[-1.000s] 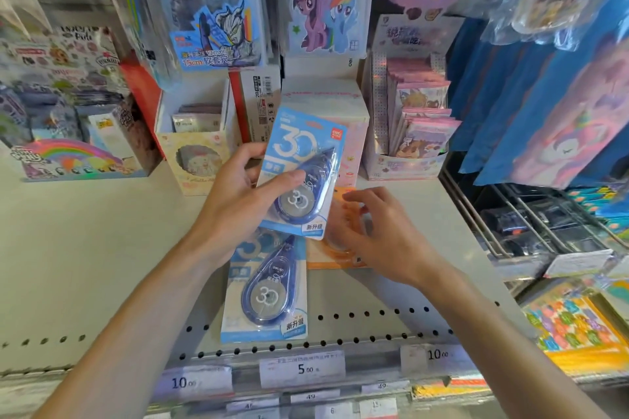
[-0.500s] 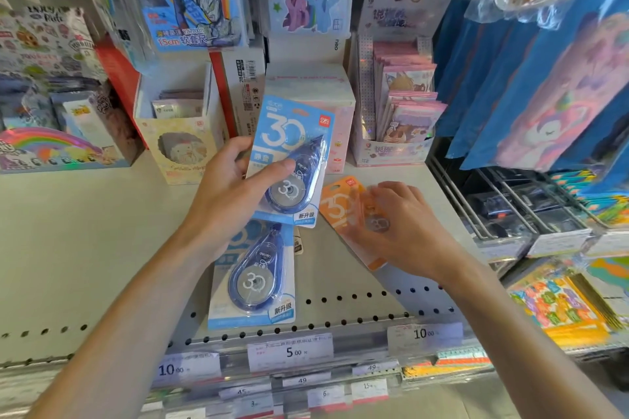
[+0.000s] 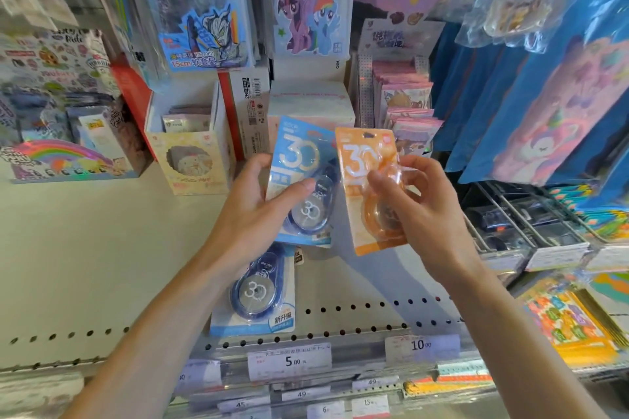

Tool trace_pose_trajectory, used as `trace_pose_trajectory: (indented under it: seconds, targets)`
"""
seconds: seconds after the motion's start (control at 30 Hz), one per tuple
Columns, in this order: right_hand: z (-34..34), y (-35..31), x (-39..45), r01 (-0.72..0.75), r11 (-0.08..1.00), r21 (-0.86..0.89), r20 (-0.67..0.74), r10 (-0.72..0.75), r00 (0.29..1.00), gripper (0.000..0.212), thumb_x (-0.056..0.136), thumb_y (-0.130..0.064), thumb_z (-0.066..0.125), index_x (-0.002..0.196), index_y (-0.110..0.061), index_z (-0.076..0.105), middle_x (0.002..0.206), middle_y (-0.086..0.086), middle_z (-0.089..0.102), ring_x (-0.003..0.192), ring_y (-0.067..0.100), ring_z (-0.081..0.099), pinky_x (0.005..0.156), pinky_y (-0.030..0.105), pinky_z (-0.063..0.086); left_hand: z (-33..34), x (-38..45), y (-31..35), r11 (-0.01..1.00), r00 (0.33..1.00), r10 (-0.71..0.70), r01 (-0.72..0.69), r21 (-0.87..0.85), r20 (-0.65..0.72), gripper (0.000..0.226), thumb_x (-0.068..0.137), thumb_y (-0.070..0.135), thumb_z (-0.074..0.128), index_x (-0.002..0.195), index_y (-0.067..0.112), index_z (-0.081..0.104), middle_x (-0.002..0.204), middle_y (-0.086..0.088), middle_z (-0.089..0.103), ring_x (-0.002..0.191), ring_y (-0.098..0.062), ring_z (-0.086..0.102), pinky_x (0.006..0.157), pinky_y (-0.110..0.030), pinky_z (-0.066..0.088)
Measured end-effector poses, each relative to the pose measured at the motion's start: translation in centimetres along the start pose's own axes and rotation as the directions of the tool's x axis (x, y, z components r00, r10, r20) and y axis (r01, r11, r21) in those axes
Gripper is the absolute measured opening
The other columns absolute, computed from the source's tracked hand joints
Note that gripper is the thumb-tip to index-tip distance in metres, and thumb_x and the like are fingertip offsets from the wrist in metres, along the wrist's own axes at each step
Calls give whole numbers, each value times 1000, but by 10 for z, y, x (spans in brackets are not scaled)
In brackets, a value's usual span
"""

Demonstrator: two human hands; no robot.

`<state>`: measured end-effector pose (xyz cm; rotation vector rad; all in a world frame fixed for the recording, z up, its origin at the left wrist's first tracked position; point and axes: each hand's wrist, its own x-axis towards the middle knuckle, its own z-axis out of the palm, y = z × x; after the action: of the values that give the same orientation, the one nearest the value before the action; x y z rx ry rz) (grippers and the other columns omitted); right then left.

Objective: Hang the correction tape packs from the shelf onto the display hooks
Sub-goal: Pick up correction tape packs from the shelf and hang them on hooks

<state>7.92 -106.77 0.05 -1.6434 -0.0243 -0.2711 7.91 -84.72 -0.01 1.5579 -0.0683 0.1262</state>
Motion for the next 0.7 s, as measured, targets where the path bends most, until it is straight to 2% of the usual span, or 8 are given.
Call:
trace_pose_trajectory:
  seconds: [0.1,0.23,0.3,0.37,0.4,0.47,0.57,0.7]
  targets:
    - [17,-5,-2,2,1000,11,-35,-2,999,42,86,-44,76,120,-26,58,103,-5,70,80,6,74,66,33,63,11,-3,0,998,998,-42,44,-45,54,50,77,30,83,122,25,60,112,1,80,100,-17,78,86,-37,61]
    - [22,-10,-4,21,1000,-15,12,-21,1000,34,97,-33,67,127,-22,57,110,-3,69,90,9,74,71,32,64,16,-1,-1,999,999,-34,35,-14,33,53,68,32,86,115,32,61,112,3,79,100,-13,77,88,-35,58]
    - [16,-10,-4,9,1000,-8,75,-9,997,42,97,-38,64,135,-24,53,115,-3,68,93,8,74,73,31,64,16,1,-2,999,999,-25,26,-24,21,53,69,28,87,115,31,61,108,4,80,98,-12,77,81,-28,59]
    - [8,-8,-5,-56,998,9,140,54,989,60,88,-47,66,142,-26,49,119,-2,69,99,8,74,77,32,64,15,2,-3,999,1000,-13,13,-35,-7,49,74,21,88,115,28,61,105,4,81,95,-15,78,72,-24,61]
    - [5,-6,-5,-100,995,17,178,95,979,65,84,-49,68,142,-24,51,119,0,72,101,11,75,81,35,65,14,2,-3,999,1000,-5,4,-38,-21,48,76,19,87,115,26,62,104,3,81,94,-17,79,70,-26,62]
    - [2,0,-7,-159,987,35,258,145,955,59,82,-45,73,132,-15,63,116,5,77,104,20,76,89,44,63,14,3,-4,999,999,12,-14,-46,-39,50,75,21,87,117,24,61,104,2,81,93,-20,79,73,-33,64]
    - [-1,9,-9,-216,965,148,274,170,947,51,81,-35,81,122,-8,68,112,9,79,103,26,77,90,41,63,14,2,-4,998,999,37,-38,-44,-27,51,75,24,86,119,25,60,107,1,81,96,-20,79,81,-39,64]
    - [-13,12,-11,-196,944,267,209,142,968,37,85,-23,79,117,-9,68,106,12,80,98,27,78,83,36,62,8,-5,-2,994,997,79,-81,-73,-22,45,84,13,84,121,24,61,108,3,81,98,-17,78,76,-26,62]
